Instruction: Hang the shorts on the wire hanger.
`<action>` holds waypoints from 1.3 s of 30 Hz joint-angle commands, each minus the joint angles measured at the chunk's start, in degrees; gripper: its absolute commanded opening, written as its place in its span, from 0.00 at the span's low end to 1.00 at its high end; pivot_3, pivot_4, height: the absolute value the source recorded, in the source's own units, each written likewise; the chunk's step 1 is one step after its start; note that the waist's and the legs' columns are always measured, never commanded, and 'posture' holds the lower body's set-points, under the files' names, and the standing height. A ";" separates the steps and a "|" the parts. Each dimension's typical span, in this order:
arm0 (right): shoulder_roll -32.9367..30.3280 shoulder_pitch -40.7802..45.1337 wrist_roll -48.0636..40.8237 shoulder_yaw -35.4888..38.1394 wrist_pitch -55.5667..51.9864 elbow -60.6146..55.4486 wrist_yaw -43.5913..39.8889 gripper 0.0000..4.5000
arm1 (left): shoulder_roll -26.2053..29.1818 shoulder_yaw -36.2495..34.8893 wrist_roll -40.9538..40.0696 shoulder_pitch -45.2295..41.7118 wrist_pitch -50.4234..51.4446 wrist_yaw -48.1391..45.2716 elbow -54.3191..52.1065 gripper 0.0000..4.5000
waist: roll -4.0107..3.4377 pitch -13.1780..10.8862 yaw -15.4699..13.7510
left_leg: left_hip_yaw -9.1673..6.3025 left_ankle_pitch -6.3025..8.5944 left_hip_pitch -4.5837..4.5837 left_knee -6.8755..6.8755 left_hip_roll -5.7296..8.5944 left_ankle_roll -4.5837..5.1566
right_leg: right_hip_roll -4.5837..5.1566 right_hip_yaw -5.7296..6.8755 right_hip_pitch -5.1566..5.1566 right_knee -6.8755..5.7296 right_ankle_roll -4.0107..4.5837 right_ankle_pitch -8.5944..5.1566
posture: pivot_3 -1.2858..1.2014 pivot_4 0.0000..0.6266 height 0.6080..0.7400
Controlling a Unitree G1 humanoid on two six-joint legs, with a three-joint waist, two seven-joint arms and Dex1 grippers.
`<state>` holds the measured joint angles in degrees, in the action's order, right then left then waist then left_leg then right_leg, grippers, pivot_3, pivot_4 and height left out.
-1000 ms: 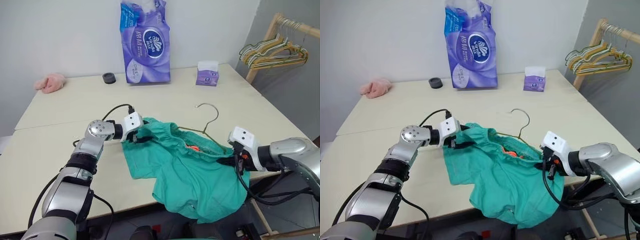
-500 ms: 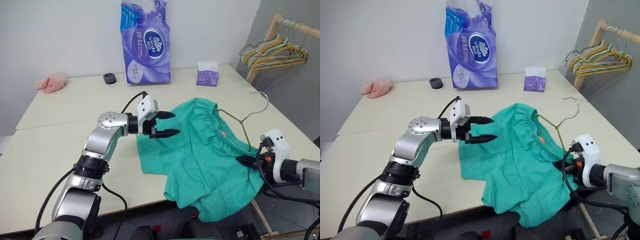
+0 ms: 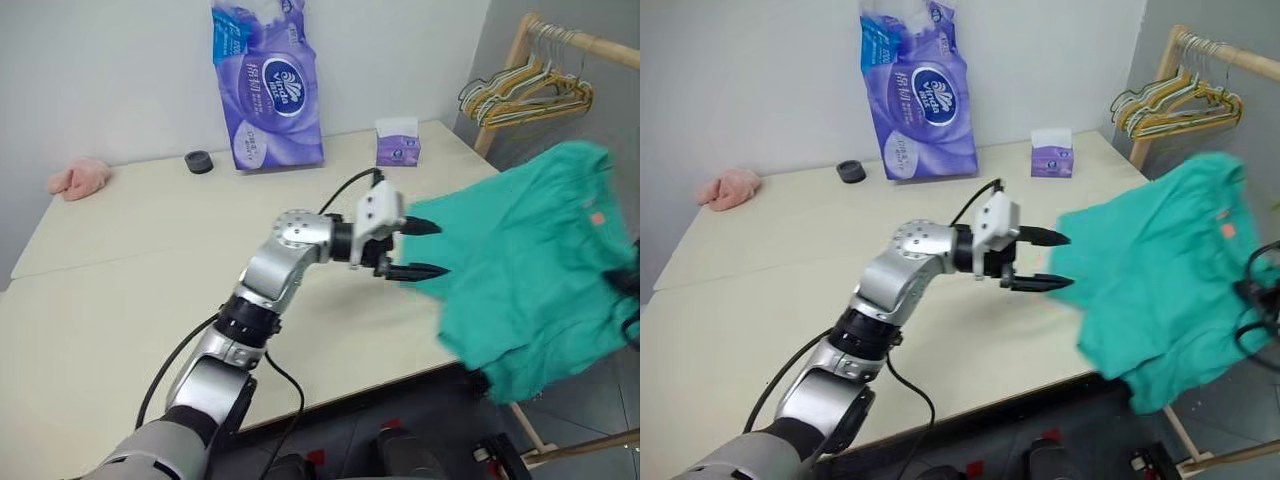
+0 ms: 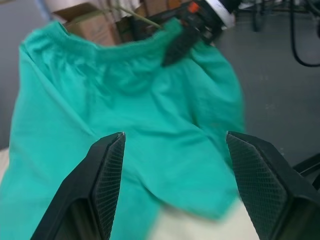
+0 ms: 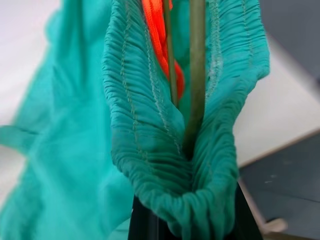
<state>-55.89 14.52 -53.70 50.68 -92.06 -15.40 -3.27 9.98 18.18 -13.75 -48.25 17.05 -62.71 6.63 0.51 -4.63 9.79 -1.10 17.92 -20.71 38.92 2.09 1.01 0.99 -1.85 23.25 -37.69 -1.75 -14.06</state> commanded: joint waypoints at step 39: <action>-24.62 47.78 42.43 -37.83 35.08 78.18 -17.49 0.00 | -16.24 -3.54 -0.20 -23.84 -6.08 4.74 16.18 0.75 | -1.30 -3.00 1.82 | 2.70 0.66 0.71 -0.11 0.28 1.12 | 0.12 -2.45 0.04 0.73 -1.83 0.11 | 0.41 0.21 1.00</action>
<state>-78.42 60.38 -12.42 12.81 -59.00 63.19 -19.83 -5.83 16.26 -12.89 -70.31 12.04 -57.77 23.17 -0.79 -7.63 11.61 1.65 18.58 -19.99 38.81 2.37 2.14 1.11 -4.31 23.29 -36.95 -3.60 -13.94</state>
